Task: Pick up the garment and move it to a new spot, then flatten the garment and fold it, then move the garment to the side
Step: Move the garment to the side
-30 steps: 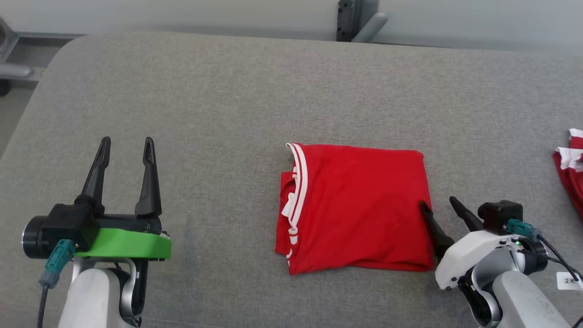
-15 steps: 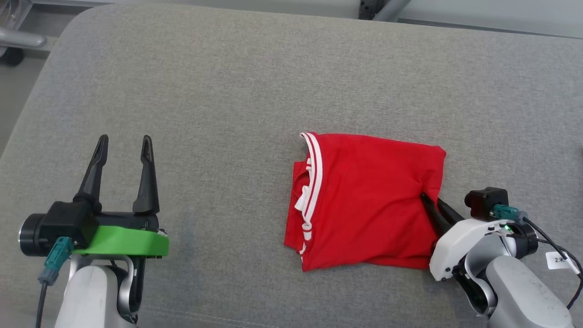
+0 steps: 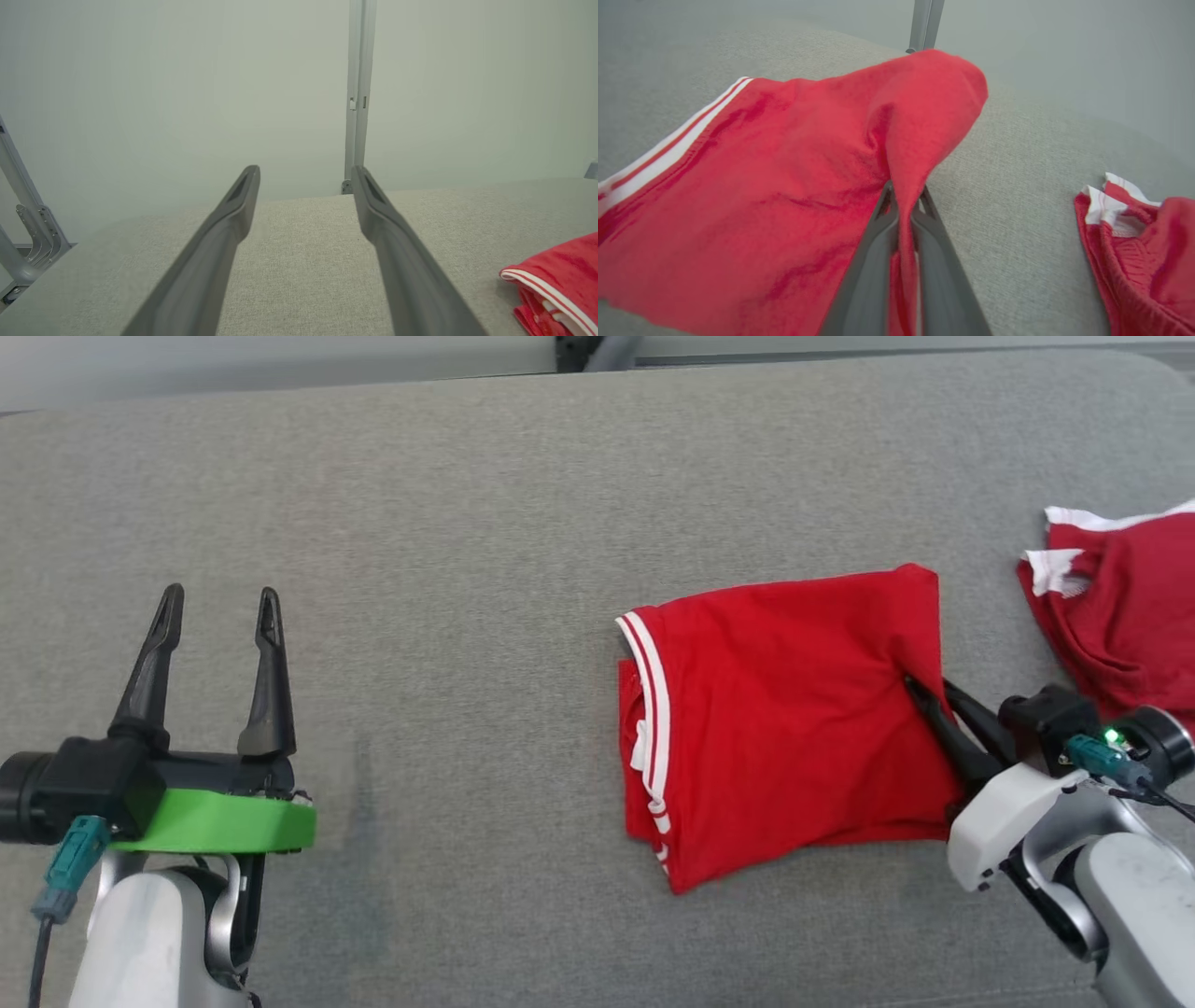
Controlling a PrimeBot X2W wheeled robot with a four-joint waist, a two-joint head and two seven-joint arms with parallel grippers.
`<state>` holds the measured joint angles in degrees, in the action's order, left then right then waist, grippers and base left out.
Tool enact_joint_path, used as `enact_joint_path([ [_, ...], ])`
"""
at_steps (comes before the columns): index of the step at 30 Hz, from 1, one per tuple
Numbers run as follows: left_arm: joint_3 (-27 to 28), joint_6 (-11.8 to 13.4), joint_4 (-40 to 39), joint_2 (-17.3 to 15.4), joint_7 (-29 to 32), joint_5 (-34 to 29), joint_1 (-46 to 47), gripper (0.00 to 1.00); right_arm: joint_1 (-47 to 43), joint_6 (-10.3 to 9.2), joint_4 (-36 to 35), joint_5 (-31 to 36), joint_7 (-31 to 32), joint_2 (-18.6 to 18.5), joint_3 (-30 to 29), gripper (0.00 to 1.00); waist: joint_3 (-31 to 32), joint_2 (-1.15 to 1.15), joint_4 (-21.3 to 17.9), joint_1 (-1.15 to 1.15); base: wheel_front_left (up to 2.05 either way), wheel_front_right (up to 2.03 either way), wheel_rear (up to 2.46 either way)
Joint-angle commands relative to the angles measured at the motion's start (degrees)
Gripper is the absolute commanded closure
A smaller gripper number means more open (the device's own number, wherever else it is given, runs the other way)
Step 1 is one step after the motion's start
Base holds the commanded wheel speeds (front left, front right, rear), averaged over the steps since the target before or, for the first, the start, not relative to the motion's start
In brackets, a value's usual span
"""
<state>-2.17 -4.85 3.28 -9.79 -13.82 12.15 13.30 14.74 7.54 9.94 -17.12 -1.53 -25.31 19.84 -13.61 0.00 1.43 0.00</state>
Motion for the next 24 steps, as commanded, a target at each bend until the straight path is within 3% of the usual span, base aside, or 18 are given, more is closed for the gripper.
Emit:
enact_joint_path([
  [1, 0.1, 0.2, -1.6, -1.2, 0.7, -0.6, 1.5, 0.0, -0.2, -0.1, -2.5, 1.2, 0.5, -1.8, -0.9, 1.0, -4.5, 0.0, -9.1, 0.0, 0.0, 0.0, 0.0],
  [6, -0.1, 0.5, -5.2, -2.7, 2.7, -1.3, 2.9, 0.0, 0.1, -0.11, -6.3, 2.5, 1.0, -5.5, -3.2, 1.0, -8.1, 0.0, -14.8, 0.0, 0.0, 0.0, 0.0],
  [14, -0.6, 0.1, -8.9, -5.2, 5.8, -2.2, 5.1, 0.0, 6.8, -0.1, -6.3, 3.1, -0.5, -8.1, -3.0, 1.0, -12.5, 0.0, -20.3, 0.0, 0.0, 0.0, 0.0],
  [19, -1.5, -0.4, -10.2, -6.7, 7.6, -2.7, 7.2, 0.0, 16.2, -0.1, -1.3, 1.5, -2.8, -7.7, -1.5, 1.0, -15.1, 0.0, -21.9, 0.0, 0.0, 0.0, 0.0],
  [24, -3.2, -0.9, -11.2, -7.2, 8.5, -2.8, 8.9, 0.0, 23.0, -0.1, 8.1, -1.4, -5.5, -8.4, -4.0, 1.0, -16.9, 0.0, -20.9, 0.0, 0.0, 0.0, 0.0],
])
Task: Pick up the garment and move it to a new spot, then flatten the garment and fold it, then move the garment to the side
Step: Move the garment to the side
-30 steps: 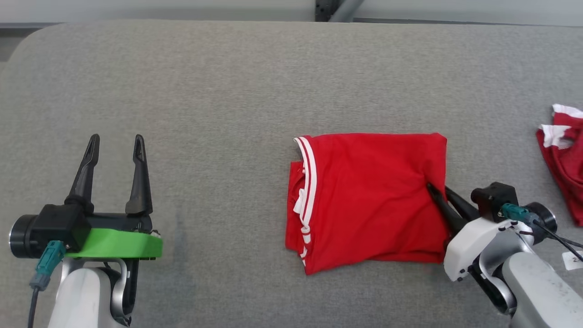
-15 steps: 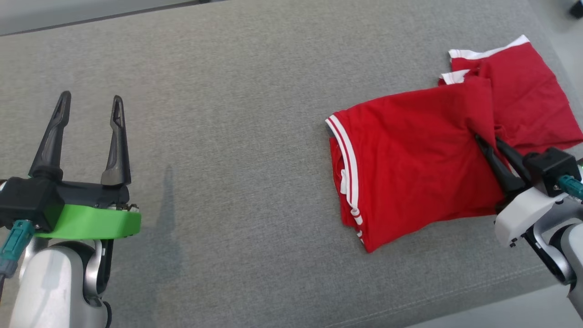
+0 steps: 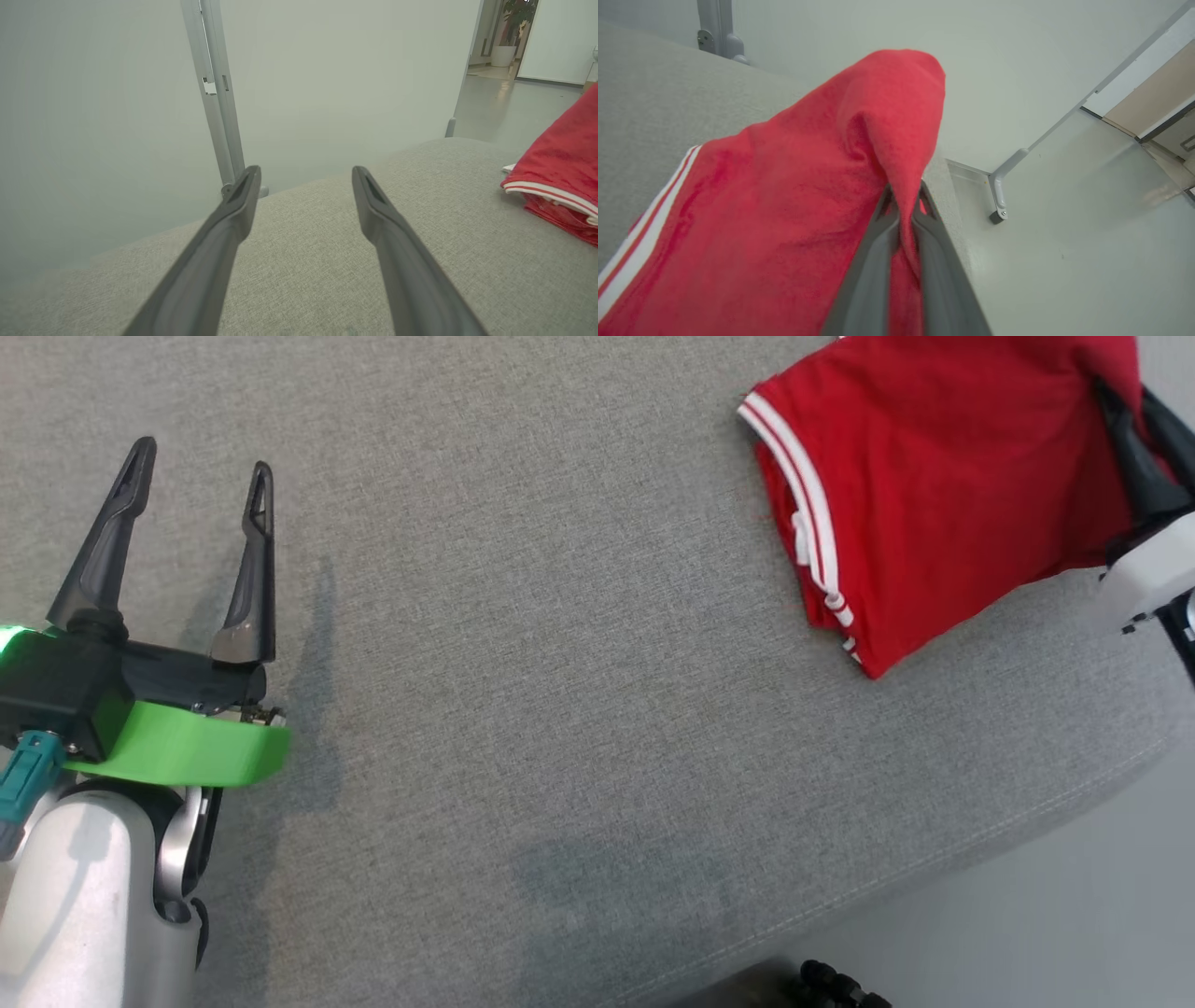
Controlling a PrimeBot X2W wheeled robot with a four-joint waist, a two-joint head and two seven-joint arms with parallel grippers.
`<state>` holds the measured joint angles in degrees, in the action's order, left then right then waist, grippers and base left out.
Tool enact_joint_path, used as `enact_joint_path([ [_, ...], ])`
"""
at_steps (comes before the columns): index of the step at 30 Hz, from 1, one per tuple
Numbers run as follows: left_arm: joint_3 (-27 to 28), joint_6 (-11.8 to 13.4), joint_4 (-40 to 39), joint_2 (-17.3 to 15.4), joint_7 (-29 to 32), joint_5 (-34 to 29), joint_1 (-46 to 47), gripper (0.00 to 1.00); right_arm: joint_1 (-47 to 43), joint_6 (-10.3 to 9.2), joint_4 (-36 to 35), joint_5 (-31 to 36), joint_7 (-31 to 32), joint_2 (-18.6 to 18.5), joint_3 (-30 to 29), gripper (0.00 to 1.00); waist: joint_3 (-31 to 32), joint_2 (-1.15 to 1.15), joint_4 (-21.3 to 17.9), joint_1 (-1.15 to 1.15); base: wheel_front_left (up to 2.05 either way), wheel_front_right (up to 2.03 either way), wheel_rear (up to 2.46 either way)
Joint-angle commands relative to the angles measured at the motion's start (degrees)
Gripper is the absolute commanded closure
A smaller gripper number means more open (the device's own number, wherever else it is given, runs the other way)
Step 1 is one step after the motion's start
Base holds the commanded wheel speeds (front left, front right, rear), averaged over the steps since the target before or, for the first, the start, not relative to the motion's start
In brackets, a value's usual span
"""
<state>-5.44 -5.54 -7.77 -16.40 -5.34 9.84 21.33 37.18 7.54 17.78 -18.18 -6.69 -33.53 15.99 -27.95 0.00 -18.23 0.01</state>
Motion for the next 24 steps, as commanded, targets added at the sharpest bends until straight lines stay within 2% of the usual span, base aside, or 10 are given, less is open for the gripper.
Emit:
enact_joint_path([
  [1, -0.2, -0.3, -0.3, -0.7, 0.1, -0.4, 1.0, 0.0, 1.3, -0.1, 2.2, -0.7, -0.7, -0.9, -0.7, 1.0, -2.9, 0.0, -0.9, -0.01, 0.0, 0.0, 0.0],
  [4, -0.9, -0.4, -0.7, -1.0, 0.5, -0.5, 1.4, 0.0, 3.2, -0.11, 7.4, -1.8, -2.0, -2.8, -2.9, 1.0, -4.1, 0.0, 0.1, -0.01, 0.0, 0.0, 0.0],
  [9, -1.1, -0.4, -1.0, -1.6, 0.6, -0.3, 1.6, 0.0, 5.7, -0.1, 14.9, -3.5, -3.7, -2.4, -5.0, 1.0, -5.4, 0.0, 1.0, -0.01, 0.0, 0.0, 0.0],
  [10, -1.1, -0.4, -1.1, -1.7, 0.6, -0.2, 1.6, 0.0, 6.4, -0.1, 16.5, -4.0, -3.8, -1.9, -5.6, 0.64, -5.5, 0.0, 1.1, -0.01, 0.0, 0.0, 0.0],
  [11, -1.2, -0.4, -1.1, -1.7, 0.7, -0.2, 1.6, 0.0, 7.0, -0.1, 18.1, -4.3, -3.9, -1.3, -5.9, 0.0, -5.7, 0.0, 1.1, -0.01, 0.0, 0.0, 0.0],
  [17, -1.7, -0.1, -0.6, -1.6, 0.6, 0.0, 2.2, 0.0, 9.5, -0.1, 25.1, -4.1, -6.7, 1.7, -8.0, 0.0, -5.6, 0.0, 2.0, -0.01, 0.0, 0.0, 0.0],
  [21, -1.2, 0.6, 0.4, -1.2, -0.2, 0.6, 1.0, 0.0, 8.6, -0.1, 22.2, -4.6, -8.5, 4.4, -9.9, 0.0, -3.9, 0.0, 2.0, -0.01, 0.0, 0.0, 0.0],
  [24, -0.8, 1.4, 1.6, -0.6, -1.1, 1.2, -0.5, 0.0, 5.5, -0.1, 15.6, -4.0, -8.5, 7.3, -13.2, 0.0, -1.9, 0.0, 2.1, -0.01, 0.0, 0.0, 0.0],
])
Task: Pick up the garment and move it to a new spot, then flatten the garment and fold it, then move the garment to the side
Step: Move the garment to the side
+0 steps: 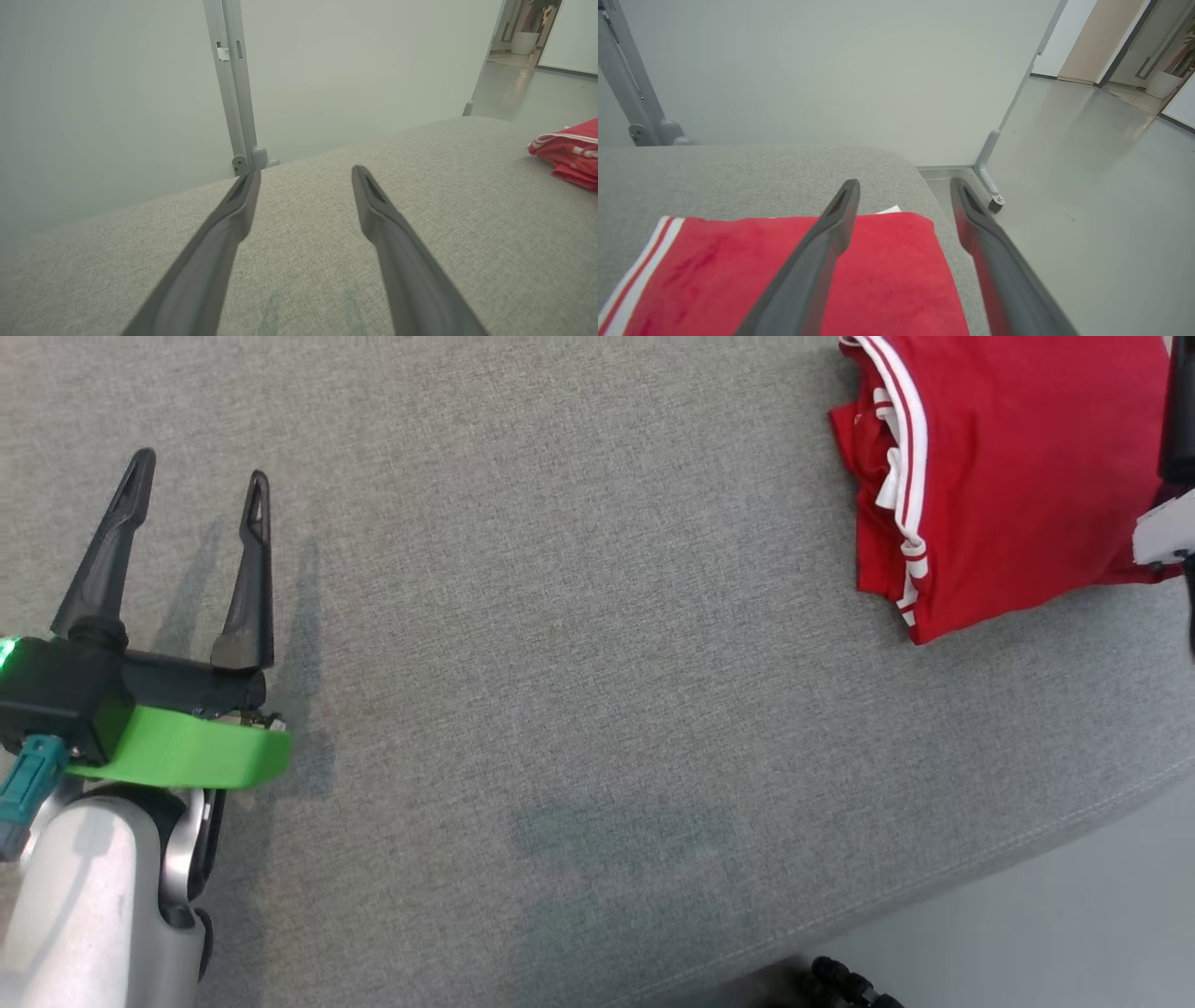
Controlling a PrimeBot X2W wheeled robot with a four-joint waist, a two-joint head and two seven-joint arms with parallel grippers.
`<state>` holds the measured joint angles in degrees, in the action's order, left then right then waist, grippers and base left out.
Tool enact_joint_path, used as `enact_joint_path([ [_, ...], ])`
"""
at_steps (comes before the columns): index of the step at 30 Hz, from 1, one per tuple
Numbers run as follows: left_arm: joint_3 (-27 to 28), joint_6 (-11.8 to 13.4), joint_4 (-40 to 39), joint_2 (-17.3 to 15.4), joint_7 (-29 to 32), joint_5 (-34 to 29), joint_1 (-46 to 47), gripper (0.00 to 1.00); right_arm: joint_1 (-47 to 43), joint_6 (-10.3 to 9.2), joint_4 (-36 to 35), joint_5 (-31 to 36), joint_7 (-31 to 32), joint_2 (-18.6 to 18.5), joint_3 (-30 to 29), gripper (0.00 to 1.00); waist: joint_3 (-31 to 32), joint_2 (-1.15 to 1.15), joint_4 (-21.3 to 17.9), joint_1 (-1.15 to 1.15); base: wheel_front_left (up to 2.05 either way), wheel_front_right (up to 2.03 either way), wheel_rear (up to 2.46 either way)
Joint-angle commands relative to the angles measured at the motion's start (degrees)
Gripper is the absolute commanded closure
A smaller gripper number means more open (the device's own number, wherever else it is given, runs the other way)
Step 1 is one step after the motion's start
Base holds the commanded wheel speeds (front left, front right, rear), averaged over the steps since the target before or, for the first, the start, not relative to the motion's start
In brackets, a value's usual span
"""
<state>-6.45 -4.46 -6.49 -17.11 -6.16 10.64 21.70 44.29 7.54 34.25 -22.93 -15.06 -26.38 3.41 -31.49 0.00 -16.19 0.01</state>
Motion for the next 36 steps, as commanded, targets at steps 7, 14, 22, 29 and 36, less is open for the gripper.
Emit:
enact_joint_path([
  [7, 0.9, 2.1, 2.8, 2.3, -2.4, 2.6, -4.3, 0.0, -12.2, -0.09, -15.7, 3.8, -0.2, 8.7, -5.0, 0.0, 6.9, 0.0, 2.1, -0.01, 0.0, 0.0, 0.0],
  [14, 1.8, 3.4, 5.0, 3.8, -4.5, 4.2, -7.3, 0.0, -21.1, -0.09, -24.9, 5.7, -0.2, 15.5, -4.6, 0.0, 11.2, 0.0, 6.1, -0.01, 0.0, 0.0, 0.0],
  [22, 2.6, 4.9, 6.6, 4.6, -5.7, 5.3, -10.3, 0.0, -25.5, -0.09, -27.1, 6.8, 0.2, 16.4, -2.4, 0.0, 15.4, 0.0, 10.0, -0.01, 0.0, 0.0, 0.0],
  [29, 2.5, 6.0, 7.7, 5.5, -6.1, 5.8, -14.0, 0.0, -30.4, -0.09, -30.2, 8.1, 3.1, 17.1, -0.8, 0.0, 20.9, 0.0, 13.1, -0.01, 0.0, 0.0, 0.0],
  [36, 3.2, 6.8, 8.1, 4.9, -5.6, 6.2, -21.1, 0.0, -38.7, -0.09, -33.1, 8.1, 5.3, 19.1, -0.4, 0.0, 27.3, 0.0, 13.3, -0.01, 0.0, 0.0, 0.0],
])
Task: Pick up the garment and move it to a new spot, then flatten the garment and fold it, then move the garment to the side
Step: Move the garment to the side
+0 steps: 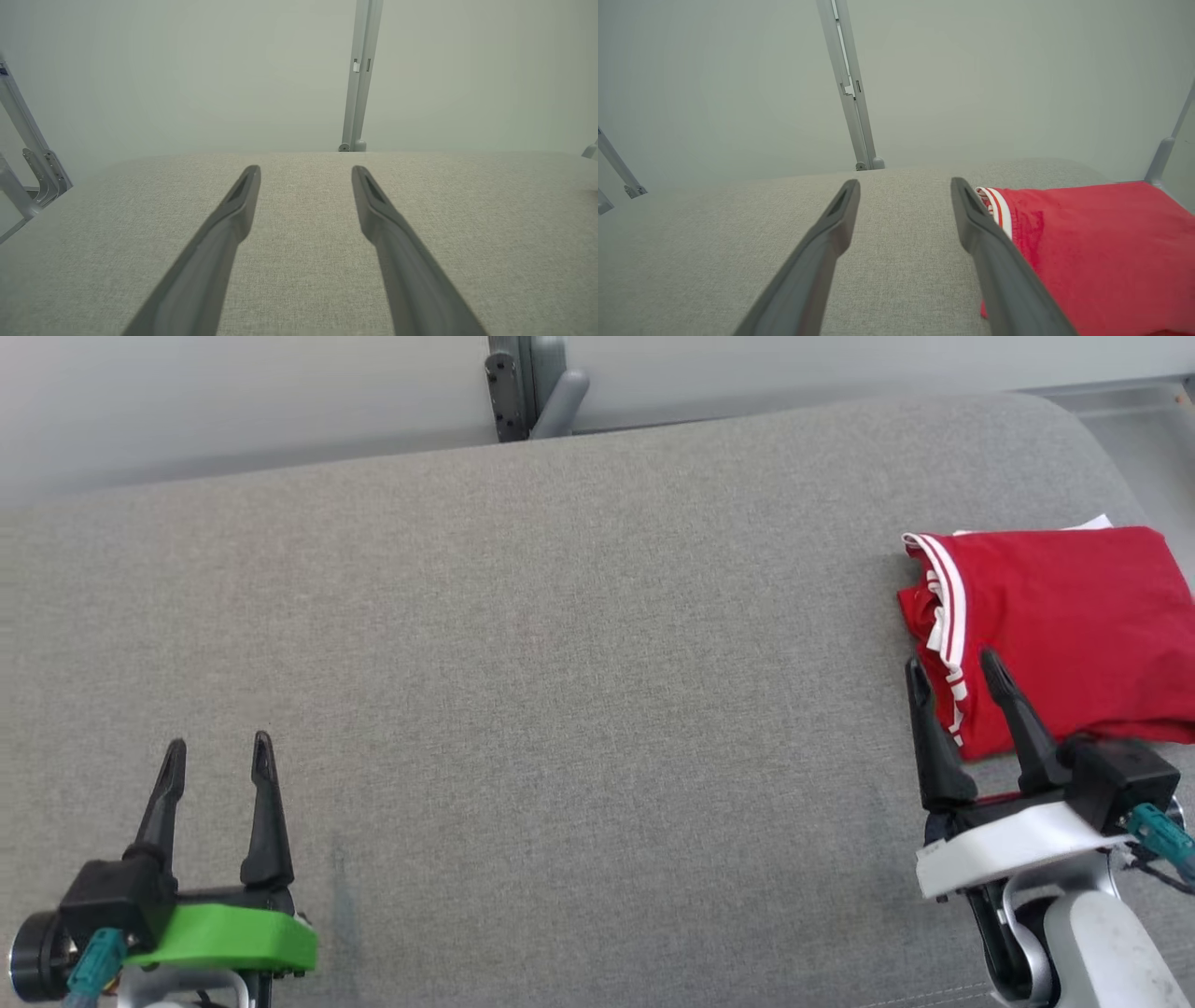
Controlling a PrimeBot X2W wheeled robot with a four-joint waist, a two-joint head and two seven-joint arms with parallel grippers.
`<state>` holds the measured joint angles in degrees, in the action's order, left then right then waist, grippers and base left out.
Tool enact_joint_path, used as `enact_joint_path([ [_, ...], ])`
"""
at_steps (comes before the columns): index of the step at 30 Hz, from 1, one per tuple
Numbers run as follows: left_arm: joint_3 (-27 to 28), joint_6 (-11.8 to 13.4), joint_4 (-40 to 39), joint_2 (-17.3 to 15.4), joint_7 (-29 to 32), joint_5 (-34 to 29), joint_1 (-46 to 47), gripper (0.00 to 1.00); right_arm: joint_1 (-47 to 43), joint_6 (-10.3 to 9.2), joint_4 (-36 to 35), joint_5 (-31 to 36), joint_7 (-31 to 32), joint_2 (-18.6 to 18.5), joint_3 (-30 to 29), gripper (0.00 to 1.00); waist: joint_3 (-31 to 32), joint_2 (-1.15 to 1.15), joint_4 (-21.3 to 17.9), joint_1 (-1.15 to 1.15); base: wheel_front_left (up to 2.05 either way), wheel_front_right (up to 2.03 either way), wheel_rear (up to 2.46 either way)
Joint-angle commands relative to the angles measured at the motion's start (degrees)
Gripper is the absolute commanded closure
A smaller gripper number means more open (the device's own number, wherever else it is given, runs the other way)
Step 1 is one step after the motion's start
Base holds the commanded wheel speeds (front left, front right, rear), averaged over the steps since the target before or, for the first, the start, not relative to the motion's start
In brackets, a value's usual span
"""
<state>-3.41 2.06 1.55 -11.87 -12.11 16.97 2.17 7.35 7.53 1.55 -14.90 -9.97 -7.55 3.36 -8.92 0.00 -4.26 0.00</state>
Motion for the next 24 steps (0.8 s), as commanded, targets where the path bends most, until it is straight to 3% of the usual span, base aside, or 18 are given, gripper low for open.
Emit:
enact_joint_path([
  [1, -0.1, 0.5, -0.1, -0.4, 0.6, -0.3, -2.6, 0.0, -3.0, -0.08, -0.6, 0.1, 0.5, 0.3, -0.7, 0.0, 5.6, 0.0, 1.4, 0.0, 0.0, 0.0, 0.0],
  [10, -1.8, 0.2, -0.9, -0.5, 2.3, 0.0, -7.3, 0.0, -10.0, -0.08, -3.2, 0.9, 3.3, 0.3, -1.5, 0.0, 10.1, 0.0, 2.1, 0.0, 0.0, 0.0, 0.0],
  [24, -2.5, -0.9, 1.5, -1.2, 1.5, 1.2, -6.7, 0.0, -12.2, -0.08, -5.2, 0.8, 4.7, 0.1, -2.0, 0.0, 11.0, 0.0, 2.3, 0.0, 0.0, 0.0, 0.0],
])
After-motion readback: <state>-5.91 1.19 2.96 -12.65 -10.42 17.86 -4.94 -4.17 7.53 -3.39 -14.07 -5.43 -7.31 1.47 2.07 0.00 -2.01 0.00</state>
